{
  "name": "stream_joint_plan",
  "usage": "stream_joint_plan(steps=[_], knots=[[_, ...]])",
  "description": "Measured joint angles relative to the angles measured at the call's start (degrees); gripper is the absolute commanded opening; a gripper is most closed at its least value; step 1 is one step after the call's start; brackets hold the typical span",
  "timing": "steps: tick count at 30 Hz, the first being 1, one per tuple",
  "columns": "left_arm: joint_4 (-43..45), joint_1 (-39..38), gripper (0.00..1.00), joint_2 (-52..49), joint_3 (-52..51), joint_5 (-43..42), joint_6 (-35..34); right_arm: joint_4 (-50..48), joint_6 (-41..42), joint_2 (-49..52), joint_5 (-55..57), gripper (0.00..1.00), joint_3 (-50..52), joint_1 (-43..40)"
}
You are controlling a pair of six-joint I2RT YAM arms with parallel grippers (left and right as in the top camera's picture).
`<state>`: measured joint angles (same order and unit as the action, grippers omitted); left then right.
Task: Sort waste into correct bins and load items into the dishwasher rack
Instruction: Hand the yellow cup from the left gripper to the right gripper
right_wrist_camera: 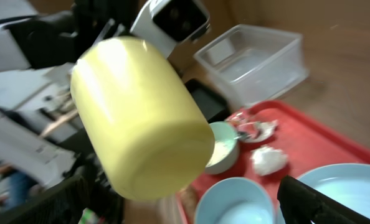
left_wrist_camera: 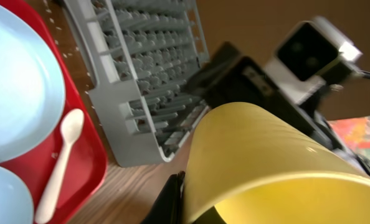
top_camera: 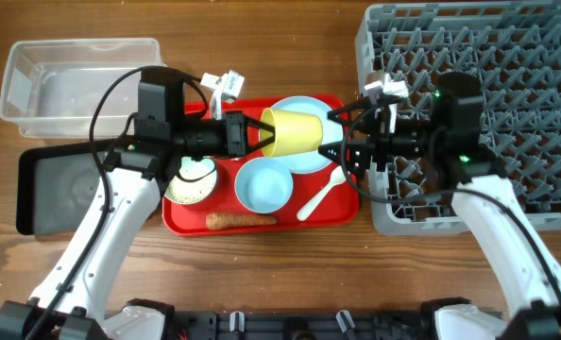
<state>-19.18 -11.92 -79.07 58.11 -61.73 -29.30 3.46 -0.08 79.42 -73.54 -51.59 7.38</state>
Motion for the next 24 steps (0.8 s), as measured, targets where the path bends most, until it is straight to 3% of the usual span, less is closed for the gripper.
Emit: stream_joint_plan(steps=[6,15,20,24], knots=[[0.0,0.0,0.04,0.0,0.0,-3.1,-0.9,-3.7,-1.0,2.7,-7.5,1.0,0.0,0.0],[0.1,-2.0,0.04,0.0,0.0,-3.5,-1.7,-10.4,4.2,2.7,-9.2,0.98,0.0,0.7],[2.3,-3.5,0.04,0.0,0.0,-1.2,-3.4,-11.3,5.2,2.7,-9.5,0.87,0.0,2.4],[2.8,-3.9,0.04,0.0,0.0,-0.7,-4.1,-13.0,7.0,2.7,-9.6,0.84,0.0,2.4]])
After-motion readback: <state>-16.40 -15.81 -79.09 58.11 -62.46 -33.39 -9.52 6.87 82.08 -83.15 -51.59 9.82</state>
